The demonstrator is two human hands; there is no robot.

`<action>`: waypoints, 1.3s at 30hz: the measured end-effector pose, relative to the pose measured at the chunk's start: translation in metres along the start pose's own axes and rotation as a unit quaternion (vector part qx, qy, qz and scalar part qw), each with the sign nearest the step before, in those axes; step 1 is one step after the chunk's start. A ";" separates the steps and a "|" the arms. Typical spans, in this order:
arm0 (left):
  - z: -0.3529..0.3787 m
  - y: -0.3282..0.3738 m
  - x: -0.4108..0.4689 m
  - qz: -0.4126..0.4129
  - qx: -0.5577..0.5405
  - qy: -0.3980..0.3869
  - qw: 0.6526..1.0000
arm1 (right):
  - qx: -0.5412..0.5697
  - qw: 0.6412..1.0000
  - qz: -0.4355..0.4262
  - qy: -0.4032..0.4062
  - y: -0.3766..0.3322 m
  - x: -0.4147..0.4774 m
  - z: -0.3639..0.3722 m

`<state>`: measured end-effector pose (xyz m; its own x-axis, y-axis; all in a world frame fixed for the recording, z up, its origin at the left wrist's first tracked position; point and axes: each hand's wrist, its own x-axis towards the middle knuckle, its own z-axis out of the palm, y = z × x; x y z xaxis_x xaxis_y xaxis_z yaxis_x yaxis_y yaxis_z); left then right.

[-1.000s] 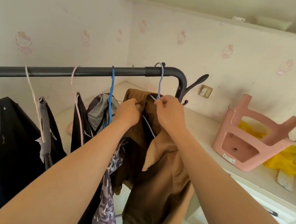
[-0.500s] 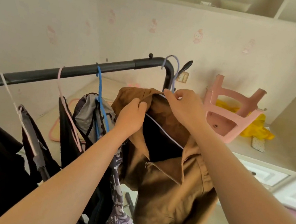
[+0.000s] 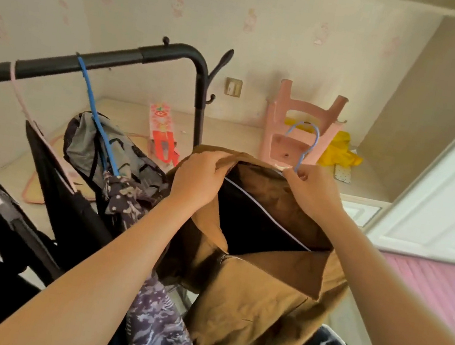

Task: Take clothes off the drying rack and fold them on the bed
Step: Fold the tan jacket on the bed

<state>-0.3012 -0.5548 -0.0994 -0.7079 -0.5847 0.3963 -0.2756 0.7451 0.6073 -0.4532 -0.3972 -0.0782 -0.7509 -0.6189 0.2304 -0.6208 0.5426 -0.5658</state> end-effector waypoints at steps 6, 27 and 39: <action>0.031 0.043 -0.024 -0.038 -0.012 0.004 0.999 | -0.049 0.997 0.030 -0.041 0.061 -0.046 -0.027; 0.017 0.066 -0.051 -0.164 -0.124 0.039 0.978 | 0.114 0.983 0.043 -0.138 0.145 -0.093 -0.080; 0.006 0.075 -0.044 -0.273 -0.291 0.007 0.917 | 0.400 0.907 0.103 -0.078 0.082 -0.066 -0.065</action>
<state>-0.2945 -0.4712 -0.0762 -0.5574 -0.8273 -0.0697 -0.1895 0.0450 0.9808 -0.4692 -0.2755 -0.0885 -0.7521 -0.6586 -0.0252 -0.0614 0.1081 -0.9922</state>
